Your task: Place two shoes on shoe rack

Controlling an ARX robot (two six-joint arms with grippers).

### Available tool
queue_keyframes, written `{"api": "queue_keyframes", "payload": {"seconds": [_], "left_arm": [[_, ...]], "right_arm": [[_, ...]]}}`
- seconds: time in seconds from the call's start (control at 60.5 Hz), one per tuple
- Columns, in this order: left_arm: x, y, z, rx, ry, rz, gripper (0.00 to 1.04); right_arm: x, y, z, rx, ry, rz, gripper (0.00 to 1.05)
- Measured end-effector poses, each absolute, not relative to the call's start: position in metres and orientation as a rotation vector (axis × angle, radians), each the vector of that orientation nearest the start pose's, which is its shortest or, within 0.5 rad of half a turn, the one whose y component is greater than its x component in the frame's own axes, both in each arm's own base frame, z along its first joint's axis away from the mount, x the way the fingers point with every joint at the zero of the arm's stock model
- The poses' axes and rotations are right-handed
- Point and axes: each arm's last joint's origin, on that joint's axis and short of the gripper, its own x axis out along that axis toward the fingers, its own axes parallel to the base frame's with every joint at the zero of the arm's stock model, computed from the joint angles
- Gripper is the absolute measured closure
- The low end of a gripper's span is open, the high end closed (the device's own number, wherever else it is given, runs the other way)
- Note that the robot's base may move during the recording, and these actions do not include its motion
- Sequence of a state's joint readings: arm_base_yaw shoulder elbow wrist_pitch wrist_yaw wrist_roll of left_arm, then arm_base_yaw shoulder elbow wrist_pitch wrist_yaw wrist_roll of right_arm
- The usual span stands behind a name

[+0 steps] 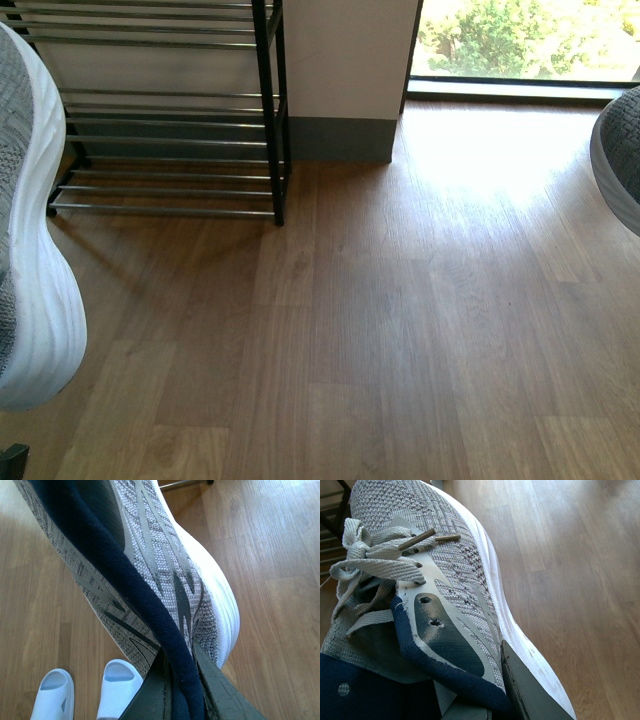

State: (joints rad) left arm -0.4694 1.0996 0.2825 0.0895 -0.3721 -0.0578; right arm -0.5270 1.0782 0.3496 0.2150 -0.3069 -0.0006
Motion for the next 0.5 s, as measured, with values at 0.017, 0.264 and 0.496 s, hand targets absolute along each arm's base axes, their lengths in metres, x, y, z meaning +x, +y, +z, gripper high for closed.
{"api": "queue_keyframes", "payload": {"seconds": [0.017,0.264,0.496], "left_arm": [[0.1674,-0.0730,0.1382,0.242,0.666,-0.072,1.02],[0.1672,-0.0735,0.1381,0.248,0.667,-0.083,1.02],[0.1672,-0.0733,0.1381,0.250,0.666,-0.077,1.02]], "right_arm": [[0.1781,-0.0935,0.1709,0.208,0.471,-0.214,1.04],[0.1777,-0.0943,0.1709,0.207,0.471,-0.225,1.04],[0.1778,-0.0940,0.1707,0.209,0.471,-0.217,1.04]]}}
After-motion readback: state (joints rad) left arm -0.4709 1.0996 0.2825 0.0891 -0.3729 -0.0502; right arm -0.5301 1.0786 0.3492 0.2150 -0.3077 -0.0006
